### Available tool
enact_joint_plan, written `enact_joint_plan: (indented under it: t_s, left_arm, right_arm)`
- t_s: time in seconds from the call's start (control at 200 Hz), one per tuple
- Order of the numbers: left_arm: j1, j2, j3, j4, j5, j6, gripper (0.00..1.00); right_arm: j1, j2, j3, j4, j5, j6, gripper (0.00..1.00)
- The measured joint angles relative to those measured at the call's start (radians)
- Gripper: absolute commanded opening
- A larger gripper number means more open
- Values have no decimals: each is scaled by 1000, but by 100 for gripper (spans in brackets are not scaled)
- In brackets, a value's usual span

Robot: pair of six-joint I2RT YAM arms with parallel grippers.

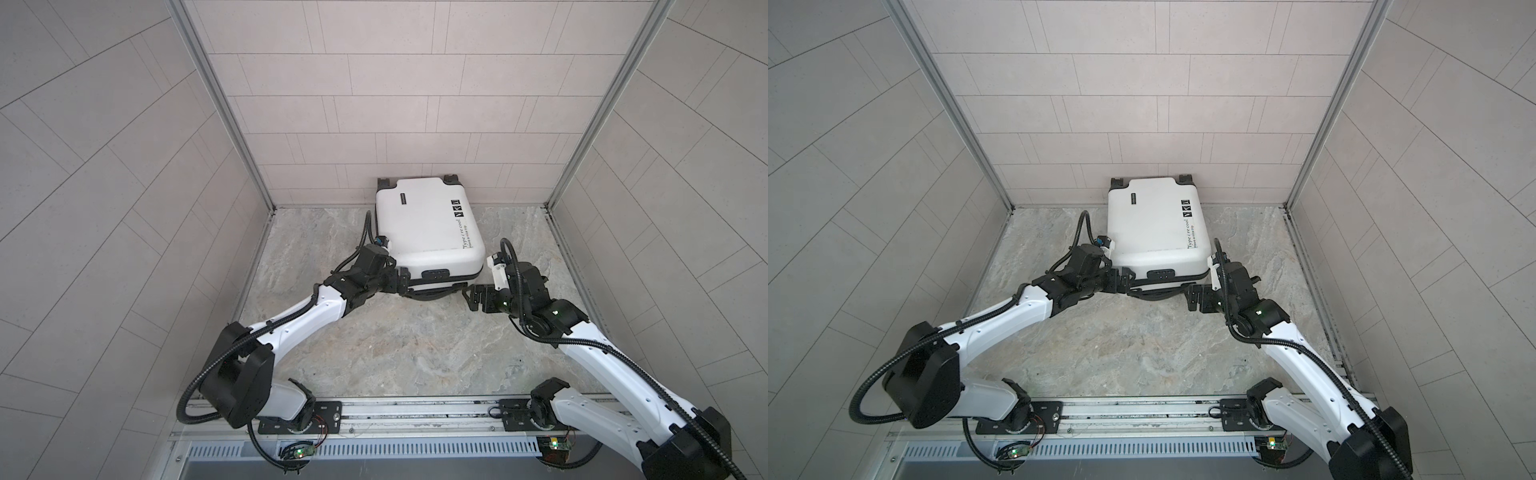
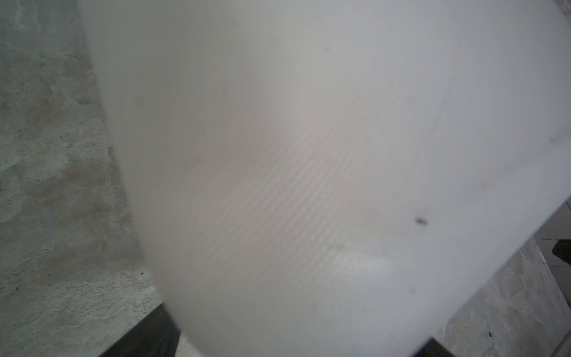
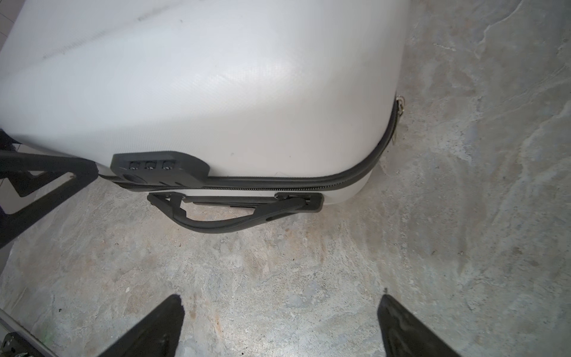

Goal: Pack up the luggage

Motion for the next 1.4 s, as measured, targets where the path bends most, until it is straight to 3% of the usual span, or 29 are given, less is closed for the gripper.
enact_joint_plan:
  t_s: [0.275, 0.455, 0.66, 0.876, 1.026, 1.191, 1.401]
  left_arm:
    - [42, -66, -54, 32, 18, 31, 93]
    - [55, -241, -225, 95, 25, 61, 88]
    - [56, -296, -440, 283, 35, 78, 86]
    - [57, -205, -551, 550, 55, 112, 89]
    - [68, -103, -572, 731, 53, 134, 80]
    - [99, 11, -613, 928, 45, 153, 58]
    - [176, 100, -624, 1073, 76, 161, 48]
  right_arm:
    - [0, 14, 45, -28, 20, -7, 100]
    - [-1, 15, 60, -36, 29, -28, 100]
    - [-4, 40, 74, -38, 37, -39, 98]
    - [-4, 56, 74, -38, 36, -38, 97]
    - [-4, 71, 81, -41, 37, -31, 97]
    - [-4, 76, 89, -43, 37, -28, 97]
    - [-5, 80, 99, -51, 37, -28, 97]
